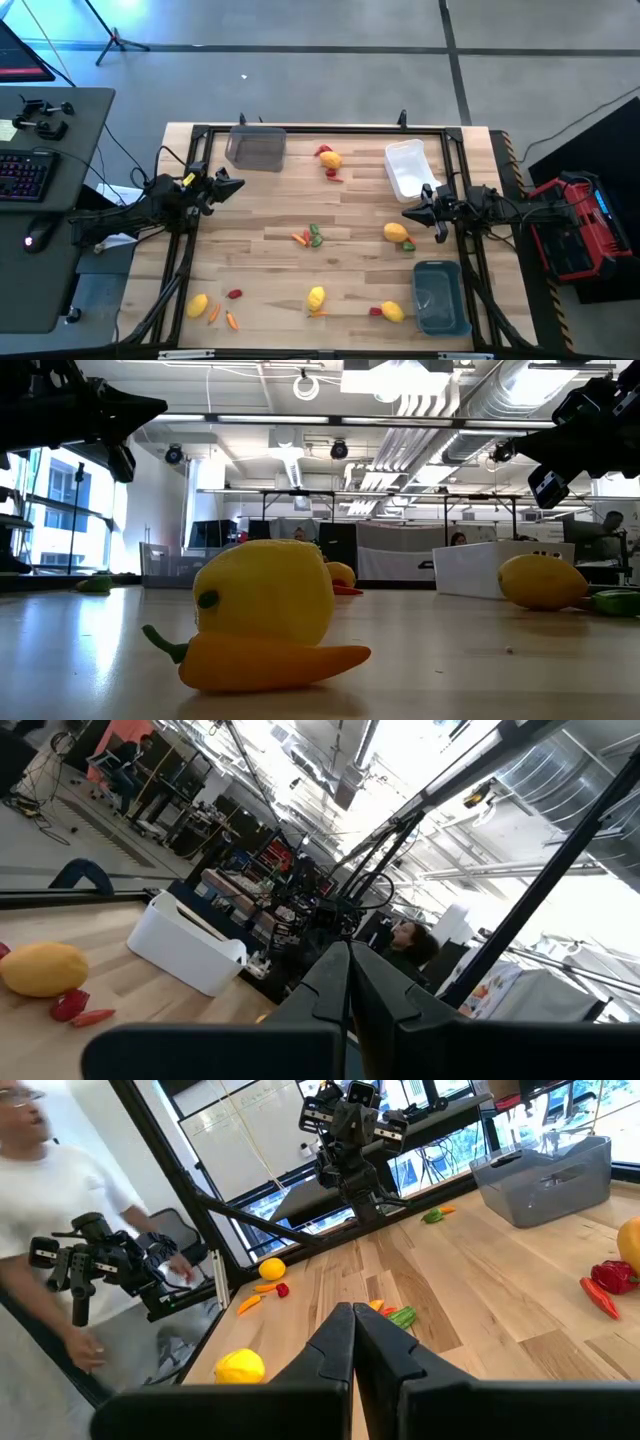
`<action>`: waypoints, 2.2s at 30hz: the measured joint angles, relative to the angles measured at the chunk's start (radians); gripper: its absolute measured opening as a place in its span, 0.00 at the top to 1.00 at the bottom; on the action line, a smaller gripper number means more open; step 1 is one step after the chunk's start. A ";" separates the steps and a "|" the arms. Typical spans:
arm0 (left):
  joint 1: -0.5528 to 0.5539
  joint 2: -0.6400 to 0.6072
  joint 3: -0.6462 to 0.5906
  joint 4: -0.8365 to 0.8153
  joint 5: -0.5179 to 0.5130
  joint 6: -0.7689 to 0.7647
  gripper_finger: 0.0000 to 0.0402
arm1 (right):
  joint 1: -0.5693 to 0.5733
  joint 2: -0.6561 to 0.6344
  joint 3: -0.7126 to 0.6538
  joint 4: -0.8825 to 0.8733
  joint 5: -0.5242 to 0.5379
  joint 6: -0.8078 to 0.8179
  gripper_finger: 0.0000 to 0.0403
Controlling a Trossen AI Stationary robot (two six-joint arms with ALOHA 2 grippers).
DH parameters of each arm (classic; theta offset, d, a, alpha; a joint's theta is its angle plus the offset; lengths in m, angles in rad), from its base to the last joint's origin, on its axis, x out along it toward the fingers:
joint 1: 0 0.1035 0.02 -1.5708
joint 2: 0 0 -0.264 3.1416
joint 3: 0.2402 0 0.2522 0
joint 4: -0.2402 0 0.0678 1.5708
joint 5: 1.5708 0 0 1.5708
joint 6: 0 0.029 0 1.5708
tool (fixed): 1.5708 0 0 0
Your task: Sort produce into baskets
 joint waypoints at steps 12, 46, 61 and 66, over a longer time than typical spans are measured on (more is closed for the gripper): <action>0.000 0.000 0.000 0.000 0.000 0.000 1.00 | 0.000 0.000 0.000 0.000 0.000 0.000 1.00; 0.000 0.000 0.000 0.000 0.000 0.000 1.00 | 0.000 0.000 0.000 0.020 0.009 0.012 1.00; 0.000 0.000 0.000 0.000 -0.001 0.000 1.00 | 0.000 0.118 0.170 0.371 0.162 0.243 0.99; 0.000 0.000 0.000 0.000 -0.001 0.000 1.00 | 0.000 0.347 0.437 -0.190 -0.012 0.192 0.84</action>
